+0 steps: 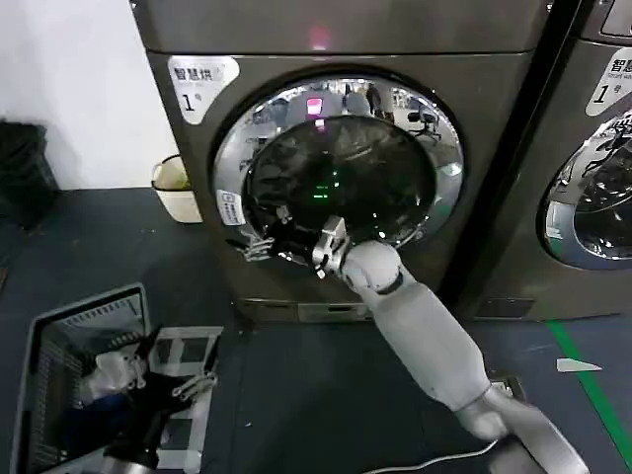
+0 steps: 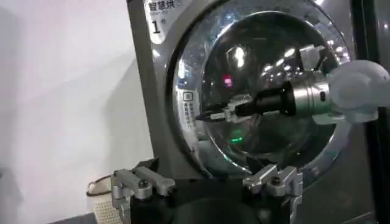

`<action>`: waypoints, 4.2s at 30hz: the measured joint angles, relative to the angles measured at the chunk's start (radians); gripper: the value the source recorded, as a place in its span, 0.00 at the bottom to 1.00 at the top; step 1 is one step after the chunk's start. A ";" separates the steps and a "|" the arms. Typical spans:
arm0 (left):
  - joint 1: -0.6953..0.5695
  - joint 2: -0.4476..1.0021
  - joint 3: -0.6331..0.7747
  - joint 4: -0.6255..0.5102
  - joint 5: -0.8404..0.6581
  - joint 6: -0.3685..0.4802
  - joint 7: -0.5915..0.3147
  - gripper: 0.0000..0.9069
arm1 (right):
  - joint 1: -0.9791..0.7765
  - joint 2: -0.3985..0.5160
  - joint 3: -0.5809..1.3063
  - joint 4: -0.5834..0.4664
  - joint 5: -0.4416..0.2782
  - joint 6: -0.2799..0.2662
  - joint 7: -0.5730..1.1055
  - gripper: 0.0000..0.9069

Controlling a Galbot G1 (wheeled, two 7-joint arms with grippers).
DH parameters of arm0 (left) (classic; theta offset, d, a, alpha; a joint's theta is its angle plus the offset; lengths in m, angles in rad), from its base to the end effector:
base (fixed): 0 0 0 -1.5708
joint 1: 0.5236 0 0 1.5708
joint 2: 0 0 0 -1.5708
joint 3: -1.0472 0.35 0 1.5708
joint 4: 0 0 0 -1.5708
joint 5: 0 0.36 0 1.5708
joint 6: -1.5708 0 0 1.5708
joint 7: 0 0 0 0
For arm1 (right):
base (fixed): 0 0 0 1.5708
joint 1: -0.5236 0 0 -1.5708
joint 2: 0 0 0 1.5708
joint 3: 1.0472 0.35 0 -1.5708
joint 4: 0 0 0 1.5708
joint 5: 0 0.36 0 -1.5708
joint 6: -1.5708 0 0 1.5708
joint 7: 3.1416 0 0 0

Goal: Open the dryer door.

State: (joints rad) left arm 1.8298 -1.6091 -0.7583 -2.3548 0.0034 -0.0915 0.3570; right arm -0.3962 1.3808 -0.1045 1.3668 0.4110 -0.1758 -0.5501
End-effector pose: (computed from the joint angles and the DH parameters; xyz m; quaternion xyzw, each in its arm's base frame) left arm 0.1067 0.0556 -0.2443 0.0846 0.9926 0.0817 0.0297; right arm 0.5023 0.1236 -0.1886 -0.5226 0.8506 -0.0499 0.0315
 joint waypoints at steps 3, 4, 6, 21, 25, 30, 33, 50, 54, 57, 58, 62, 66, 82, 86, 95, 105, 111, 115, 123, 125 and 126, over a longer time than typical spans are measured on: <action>0.000 0.000 0.000 0.000 0.000 0.000 0.000 1.00 | 0.007 0.009 -0.009 -0.001 0.002 -0.005 -0.017 1.00; 0.001 0.000 0.000 0.000 0.000 0.000 0.000 1.00 | 0.008 0.010 -0.013 0.000 0.002 -0.007 -0.027 1.00; 0.001 0.000 -0.001 0.000 0.001 0.002 0.001 1.00 | 0.009 0.010 -0.018 0.002 0.012 -0.008 -0.041 1.00; -0.041 0.000 -0.046 -0.020 0.047 0.171 -0.018 1.00 | -0.036 -0.063 -0.020 0.108 0.117 -0.009 -0.215 1.00; -0.066 0.000 -0.082 -0.012 -0.022 0.222 0.031 1.00 | -0.051 -0.098 -0.007 0.144 0.139 -0.008 -0.306 1.00; -0.104 0.020 -0.146 0.009 -0.128 0.239 0.141 1.00 | -0.064 -0.139 0.003 0.175 0.180 -0.015 -0.425 1.00; -0.124 0.031 -0.182 0.025 -0.186 0.234 0.177 1.00 | -0.071 -0.161 0.012 0.188 0.191 -0.013 -0.484 1.00; -0.249 0.154 -0.295 0.108 -0.407 0.231 0.168 1.00 | -0.146 -0.265 0.085 0.240 0.210 -0.005 -0.848 1.00; -0.275 0.205 -0.293 0.153 -0.491 0.205 0.122 1.00 | -0.167 -0.281 0.101 0.249 0.210 -0.002 -0.888 1.00; -0.289 0.258 -0.282 0.179 -0.560 0.201 0.120 1.00 | -0.187 -0.293 0.115 0.264 0.206 -0.002 -0.911 1.00; -0.296 0.276 -0.276 0.187 -0.581 0.202 0.119 1.00 | -0.195 -0.298 0.121 0.269 0.207 -0.002 -0.913 1.00; -0.328 0.344 -0.240 0.209 -0.656 0.208 0.119 1.00 | -0.226 -0.323 0.147 0.289 0.219 0.008 -0.913 1.00; -0.370 0.421 -0.191 0.234 -0.701 0.237 0.119 1.00 | -0.275 -0.360 0.183 0.326 0.228 0.024 -0.913 1.00; -0.641 0.719 0.157 0.379 -0.841 0.219 0.189 1.00 | -0.524 -0.487 0.460 0.386 0.264 0.071 -0.912 1.00; -0.699 0.768 0.265 0.386 -0.861 0.203 0.184 1.00 | -0.598 -0.505 0.577 0.371 0.254 0.081 -0.911 1.00; -0.804 0.803 0.462 0.395 -0.865 0.204 0.188 1.00 | -0.764 -0.495 0.901 0.330 0.218 0.081 -0.910 1.00; -0.883 0.769 0.622 0.407 -0.832 0.211 0.214 1.00 | -0.850 -0.438 1.193 0.303 0.274 0.081 -0.795 1.00; -0.912 0.755 0.705 0.396 -0.821 0.213 0.224 1.00 | -0.883 -0.408 1.368 0.290 0.336 0.146 -0.597 1.00; -0.931 0.753 0.761 0.377 -0.819 0.208 0.227 1.00 | -0.905 -0.395 1.476 0.301 0.359 0.143 -0.402 1.00; -0.995 0.705 0.876 0.385 -0.804 0.205 0.226 1.00 | -0.957 -0.381 1.643 0.318 0.384 0.030 0.001 1.00; -1.017 0.689 0.908 0.394 -0.803 0.205 0.225 1.00 | -0.976 -0.392 1.686 0.313 0.354 0.011 0.068 1.00; -1.032 0.677 0.925 0.400 -0.800 0.205 0.224 1.00 | -0.985 -0.396 1.706 0.312 0.341 -0.004 0.095 1.00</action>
State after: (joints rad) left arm 0.7978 -0.9318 0.1672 -1.9548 -0.7961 0.1135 0.5810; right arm -1.3814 0.9846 1.6020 1.6788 0.7524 -0.1794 -0.4554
